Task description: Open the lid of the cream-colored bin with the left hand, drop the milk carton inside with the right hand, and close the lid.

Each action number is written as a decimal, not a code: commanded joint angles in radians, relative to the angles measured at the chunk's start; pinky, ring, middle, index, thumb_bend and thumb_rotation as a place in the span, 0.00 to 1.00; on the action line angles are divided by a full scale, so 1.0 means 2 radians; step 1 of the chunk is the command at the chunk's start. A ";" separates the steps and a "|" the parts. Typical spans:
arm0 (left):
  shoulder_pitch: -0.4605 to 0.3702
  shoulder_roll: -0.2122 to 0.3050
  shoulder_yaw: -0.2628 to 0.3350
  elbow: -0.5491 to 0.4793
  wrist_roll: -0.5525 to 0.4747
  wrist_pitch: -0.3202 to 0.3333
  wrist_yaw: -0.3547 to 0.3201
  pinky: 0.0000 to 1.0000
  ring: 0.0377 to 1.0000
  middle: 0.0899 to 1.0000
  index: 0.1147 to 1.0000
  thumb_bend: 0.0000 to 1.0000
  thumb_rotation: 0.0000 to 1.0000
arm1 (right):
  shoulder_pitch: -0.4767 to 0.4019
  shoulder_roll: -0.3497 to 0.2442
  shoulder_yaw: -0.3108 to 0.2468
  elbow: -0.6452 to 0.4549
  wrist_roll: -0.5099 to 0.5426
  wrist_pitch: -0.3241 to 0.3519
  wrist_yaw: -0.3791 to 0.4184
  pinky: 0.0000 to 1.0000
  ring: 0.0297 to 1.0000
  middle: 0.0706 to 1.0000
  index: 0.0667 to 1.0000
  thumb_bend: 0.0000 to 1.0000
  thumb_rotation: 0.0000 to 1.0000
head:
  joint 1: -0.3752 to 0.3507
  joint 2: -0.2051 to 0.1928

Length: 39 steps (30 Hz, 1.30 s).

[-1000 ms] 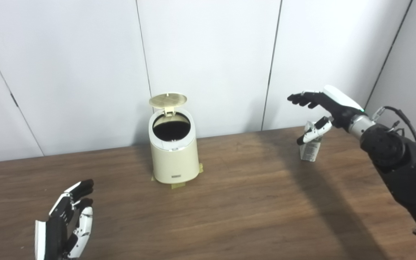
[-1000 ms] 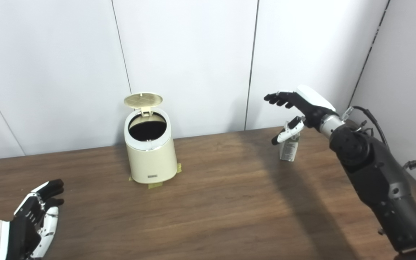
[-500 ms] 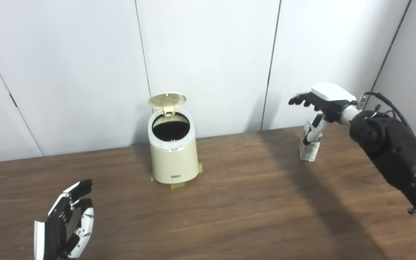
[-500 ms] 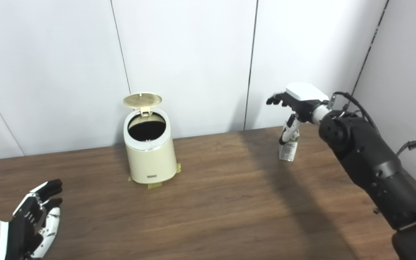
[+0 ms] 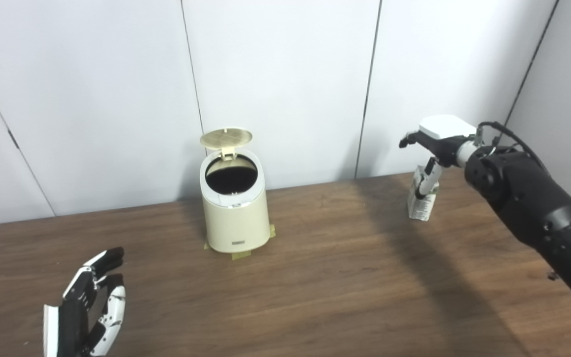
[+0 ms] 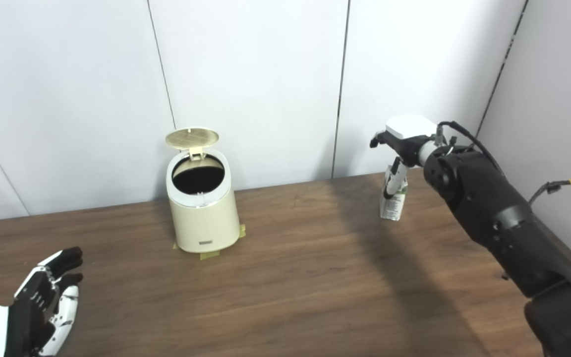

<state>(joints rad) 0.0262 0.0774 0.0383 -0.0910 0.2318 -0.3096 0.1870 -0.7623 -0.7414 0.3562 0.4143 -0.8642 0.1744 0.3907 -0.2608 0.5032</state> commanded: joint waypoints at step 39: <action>0.010 0.017 0.005 0.012 0.023 -0.007 -0.004 0.67 0.75 0.74 0.70 0.12 0.36 | -0.034 -0.008 -0.005 0.037 -0.001 0.009 0.007 0.67 0.80 0.80 0.74 1.00 0.25 | -0.002 0.005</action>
<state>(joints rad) 0.0278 0.0785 0.0375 -0.0950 0.2403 -0.3086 0.1807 -0.7818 -0.7393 0.3619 0.4917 -0.8683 0.1928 0.4343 -0.2654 0.5123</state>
